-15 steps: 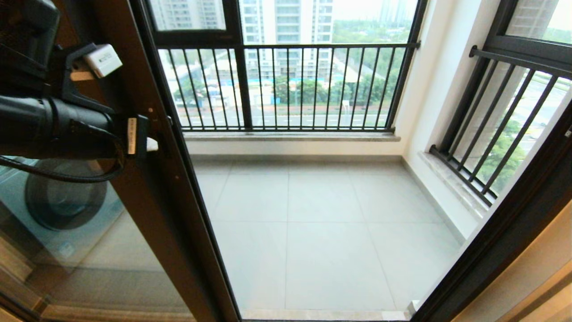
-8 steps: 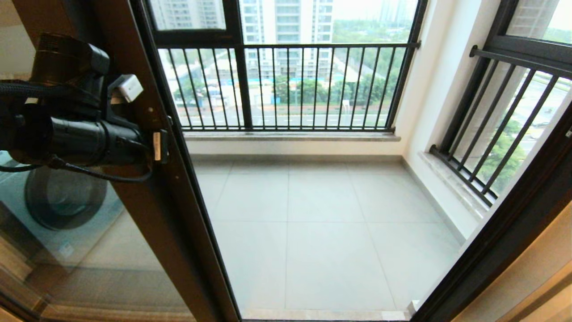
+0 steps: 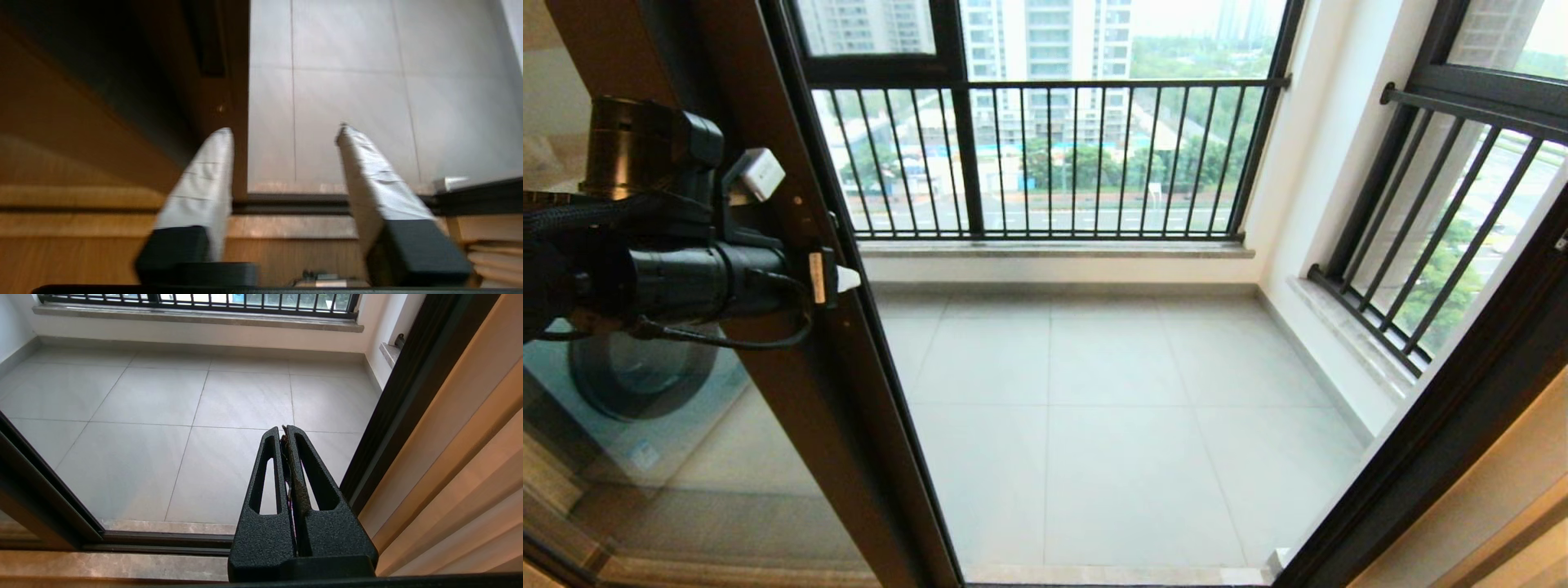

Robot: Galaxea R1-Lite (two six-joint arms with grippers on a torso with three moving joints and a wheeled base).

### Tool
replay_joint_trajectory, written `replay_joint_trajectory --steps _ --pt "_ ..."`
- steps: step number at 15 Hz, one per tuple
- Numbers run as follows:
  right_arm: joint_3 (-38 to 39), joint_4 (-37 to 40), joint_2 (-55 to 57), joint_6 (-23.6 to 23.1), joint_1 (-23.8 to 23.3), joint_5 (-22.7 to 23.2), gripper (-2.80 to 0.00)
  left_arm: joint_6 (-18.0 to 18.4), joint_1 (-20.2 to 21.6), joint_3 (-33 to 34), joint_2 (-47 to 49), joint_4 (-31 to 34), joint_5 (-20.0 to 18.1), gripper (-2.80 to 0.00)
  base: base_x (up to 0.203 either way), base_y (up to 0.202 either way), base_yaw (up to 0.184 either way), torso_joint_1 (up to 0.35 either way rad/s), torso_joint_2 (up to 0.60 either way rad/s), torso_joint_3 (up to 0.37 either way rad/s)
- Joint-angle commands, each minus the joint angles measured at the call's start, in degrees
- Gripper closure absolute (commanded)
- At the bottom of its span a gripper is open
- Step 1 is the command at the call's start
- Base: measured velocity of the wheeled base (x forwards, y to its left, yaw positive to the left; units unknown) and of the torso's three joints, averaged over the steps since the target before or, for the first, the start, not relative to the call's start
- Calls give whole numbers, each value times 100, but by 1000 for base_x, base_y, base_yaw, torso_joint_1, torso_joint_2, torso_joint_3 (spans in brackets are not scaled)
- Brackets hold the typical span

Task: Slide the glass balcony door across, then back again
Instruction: Close the slid door

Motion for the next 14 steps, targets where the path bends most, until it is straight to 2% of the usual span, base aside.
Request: replay_joint_trajectory --steps 1,4,8,14 --pt "0 0 -2 -6 2 4 0 -8 74 45 127 -33 -36 -280 0 0 0 0 0 0" --pt "0 0 -2 -9 2 4 0 -130 174 54 447 -270 -298 -280 0 0 0 0 0 0" --pt "0 0 -2 -9 2 4 0 -129 265 30 594 -670 -329 -280 0 0 0 0 0 0" --pt "0 0 -2 -1 2 4 0 -94 265 -71 664 -787 -337 -280 0 0 0 0 0 0"
